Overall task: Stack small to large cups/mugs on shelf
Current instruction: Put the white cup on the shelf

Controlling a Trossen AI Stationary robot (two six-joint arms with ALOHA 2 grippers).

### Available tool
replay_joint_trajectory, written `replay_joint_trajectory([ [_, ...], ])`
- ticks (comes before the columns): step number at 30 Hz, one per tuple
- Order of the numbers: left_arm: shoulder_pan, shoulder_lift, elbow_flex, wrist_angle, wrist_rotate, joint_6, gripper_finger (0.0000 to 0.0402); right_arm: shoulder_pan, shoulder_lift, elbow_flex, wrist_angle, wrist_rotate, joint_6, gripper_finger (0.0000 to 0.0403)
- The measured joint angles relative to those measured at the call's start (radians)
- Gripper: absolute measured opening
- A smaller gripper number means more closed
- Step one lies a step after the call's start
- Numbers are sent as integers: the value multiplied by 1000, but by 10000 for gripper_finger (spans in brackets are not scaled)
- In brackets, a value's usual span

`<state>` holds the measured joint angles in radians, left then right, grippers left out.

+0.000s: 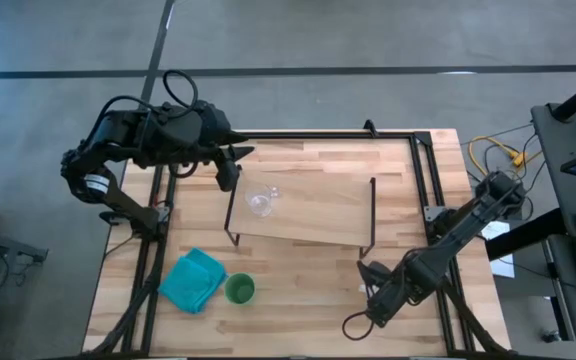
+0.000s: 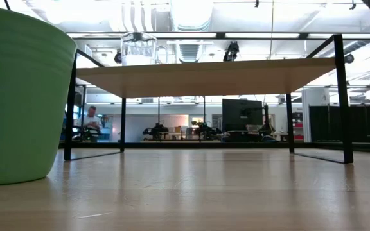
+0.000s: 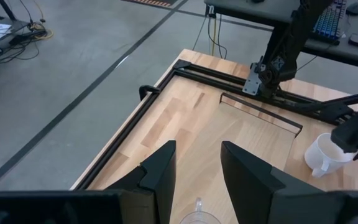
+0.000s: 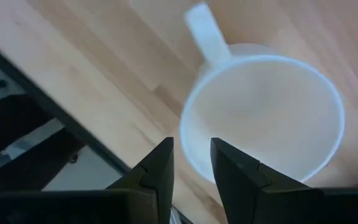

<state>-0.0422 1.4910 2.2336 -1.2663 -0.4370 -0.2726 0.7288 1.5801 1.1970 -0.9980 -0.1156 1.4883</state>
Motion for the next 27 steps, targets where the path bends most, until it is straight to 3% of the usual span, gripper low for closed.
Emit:
replay_joint_trajectory([
  [17, 0, 0, 0, 1, 0, 0, 114, 0, 12, -108, 116, -42, -5, 97],
  [23, 0, 0, 0, 1, 0, 0, 114, -1, 12, -115, 136, -68, -15, 26],
  [27, 0, 0, 0, 1, 0, -1, 114, -2, 12, -50, 103, -67, -30, 11],
])
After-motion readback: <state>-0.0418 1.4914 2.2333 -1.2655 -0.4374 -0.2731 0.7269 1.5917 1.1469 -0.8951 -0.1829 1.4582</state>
